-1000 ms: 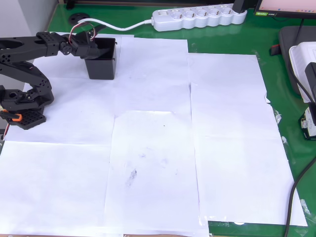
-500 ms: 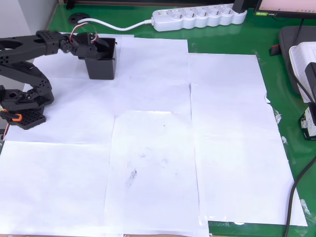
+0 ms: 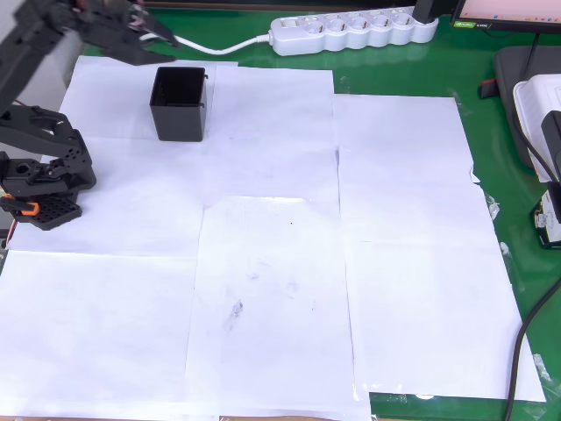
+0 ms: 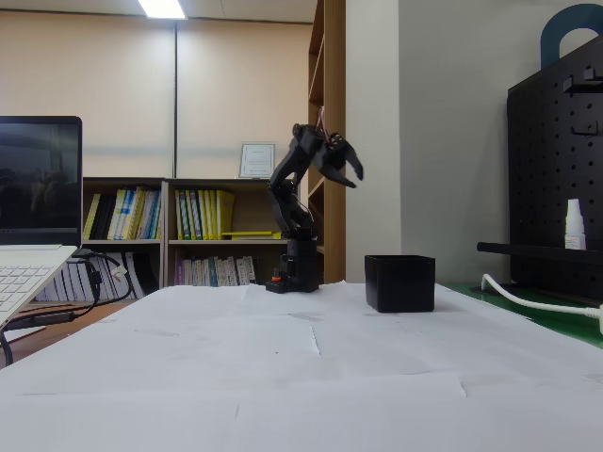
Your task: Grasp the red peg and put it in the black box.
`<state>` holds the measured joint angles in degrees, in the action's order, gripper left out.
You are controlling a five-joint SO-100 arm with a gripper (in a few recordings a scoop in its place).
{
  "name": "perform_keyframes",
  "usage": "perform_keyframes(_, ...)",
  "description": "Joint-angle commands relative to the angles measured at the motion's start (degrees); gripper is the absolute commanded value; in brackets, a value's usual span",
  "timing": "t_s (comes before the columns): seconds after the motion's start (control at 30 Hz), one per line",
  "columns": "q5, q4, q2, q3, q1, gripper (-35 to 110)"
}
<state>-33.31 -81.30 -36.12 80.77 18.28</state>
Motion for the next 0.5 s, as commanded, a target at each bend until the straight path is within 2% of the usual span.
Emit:
perform_keyframes(0.0,-10.90,8.17,1.93,-16.87,-3.60,0)
perform_keyframes(0.1,-19.25,18.02,4.66,-35.24,-6.33,0)
perform_keyframes(0.17,-23.55,19.69,7.47,-43.15,-7.91,0)
perform_keyframes(0.33,-32.70,16.52,22.68,-58.71,-13.71,0)
perform_keyframes(0.47,-37.62,5.36,32.61,-62.31,-15.56,0)
